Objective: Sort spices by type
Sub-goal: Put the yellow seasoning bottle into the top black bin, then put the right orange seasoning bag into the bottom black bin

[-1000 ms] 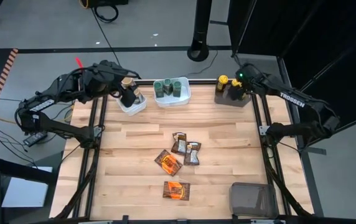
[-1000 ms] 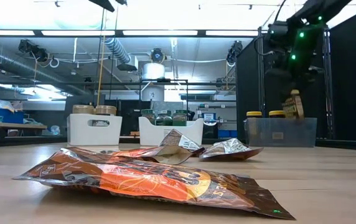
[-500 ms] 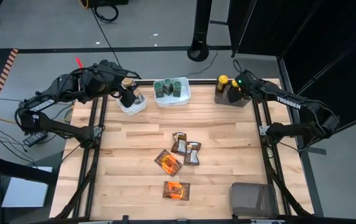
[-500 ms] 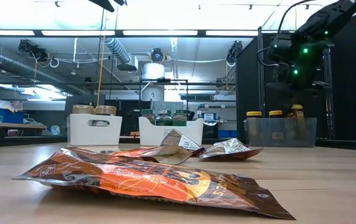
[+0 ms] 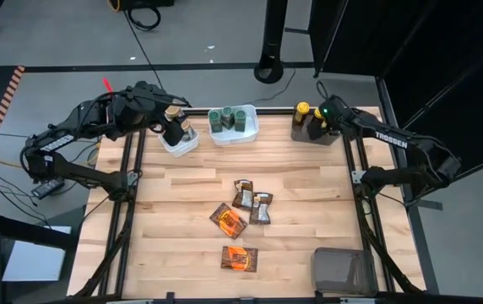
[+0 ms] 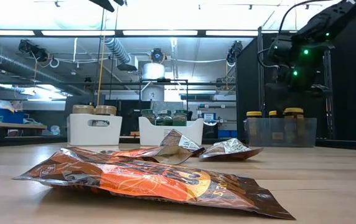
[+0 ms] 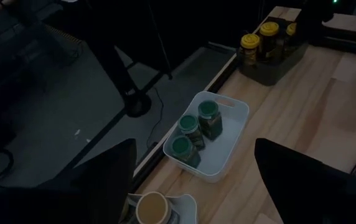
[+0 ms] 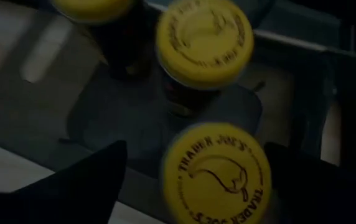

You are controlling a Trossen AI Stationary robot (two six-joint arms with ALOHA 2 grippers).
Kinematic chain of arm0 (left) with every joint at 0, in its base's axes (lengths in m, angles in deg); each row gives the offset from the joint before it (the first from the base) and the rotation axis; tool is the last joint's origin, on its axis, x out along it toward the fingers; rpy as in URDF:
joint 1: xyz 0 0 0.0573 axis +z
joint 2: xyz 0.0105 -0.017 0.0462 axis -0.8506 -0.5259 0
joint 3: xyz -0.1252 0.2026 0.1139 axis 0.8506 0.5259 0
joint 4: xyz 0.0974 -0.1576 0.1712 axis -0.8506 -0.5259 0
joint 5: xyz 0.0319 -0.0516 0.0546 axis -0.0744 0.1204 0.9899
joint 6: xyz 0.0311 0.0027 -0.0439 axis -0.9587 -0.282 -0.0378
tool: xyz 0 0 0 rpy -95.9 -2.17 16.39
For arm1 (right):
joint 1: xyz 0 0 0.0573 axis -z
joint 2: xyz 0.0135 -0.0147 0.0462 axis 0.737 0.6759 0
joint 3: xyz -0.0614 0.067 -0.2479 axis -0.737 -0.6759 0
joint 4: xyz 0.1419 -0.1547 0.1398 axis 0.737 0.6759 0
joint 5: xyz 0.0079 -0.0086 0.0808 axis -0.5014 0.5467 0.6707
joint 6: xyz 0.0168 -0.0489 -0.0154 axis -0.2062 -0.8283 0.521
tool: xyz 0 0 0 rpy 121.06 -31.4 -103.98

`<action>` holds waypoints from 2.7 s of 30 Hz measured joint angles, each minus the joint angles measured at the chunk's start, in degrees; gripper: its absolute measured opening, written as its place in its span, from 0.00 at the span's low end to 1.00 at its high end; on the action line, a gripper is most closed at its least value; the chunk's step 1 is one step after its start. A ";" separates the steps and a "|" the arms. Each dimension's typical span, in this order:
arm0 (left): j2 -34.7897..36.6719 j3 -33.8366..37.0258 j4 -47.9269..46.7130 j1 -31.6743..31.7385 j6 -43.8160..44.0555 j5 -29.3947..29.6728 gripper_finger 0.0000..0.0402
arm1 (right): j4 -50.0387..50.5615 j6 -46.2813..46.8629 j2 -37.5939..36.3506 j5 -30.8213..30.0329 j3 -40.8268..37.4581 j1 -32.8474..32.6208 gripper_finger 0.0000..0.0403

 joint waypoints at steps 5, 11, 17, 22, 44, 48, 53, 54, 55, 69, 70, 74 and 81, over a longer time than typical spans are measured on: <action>0.00 0.00 0.00 0.00 -0.02 0.00 0.83 | 3.32 -2.51 -0.19 0.58 4.76 -0.04 0.94; 0.00 0.00 0.00 0.00 -0.02 0.00 0.83 | 10.29 -8.51 -2.13 1.42 15.86 -0.07 0.86; 0.00 0.00 0.00 0.01 -0.75 0.00 0.83 | 9.97 -10.08 -2.73 17.90 26.94 -8.87 0.83; 0.00 0.00 0.00 0.00 -1.46 0.00 0.83 | 6.24 -8.41 2.22 17.68 28.36 -27.99 0.81; -0.02 -0.02 -3.95 0.02 -1.58 -0.02 0.83 | 1.37 -9.26 38.23 20.30 28.33 -49.34 0.86; -0.02 -0.02 -5.80 0.00 -1.57 -0.02 0.83 | 1.59 -7.67 42.38 19.26 28.52 -50.14 0.84; -0.02 -0.02 -5.90 0.02 -1.57 -0.02 0.83 | 1.28 -6.52 43.82 17.81 28.66 -51.32 0.60; -0.02 -0.02 -5.90 0.01 -1.57 -0.02 0.83 | 1.01 -6.65 43.55 17.61 28.63 -51.53 0.51; -0.02 -0.02 -5.90 0.02 -1.59 -0.02 0.83 | 0.80 -6.70 43.13 17.41 28.58 -51.68 0.40; -0.04 3.33 -4.55 0.02 -1.55 -0.33 0.83 | 20.96 3.66 25.84 15.09 35.85 -54.78 0.07; -0.02 4.15 -4.56 0.02 -1.55 -0.33 0.83 | 22.98 6.48 23.60 15.77 36.17 -56.49 0.07; -0.04 7.73 -4.24 0.02 -1.55 -0.44 0.83 | 32.25 22.38 16.71 15.78 36.14 -66.34 0.07; -0.04 10.25 -0.64 0.02 -1.54 -1.74 0.83 | 36.16 52.65 14.68 15.16 36.14 -87.27 0.07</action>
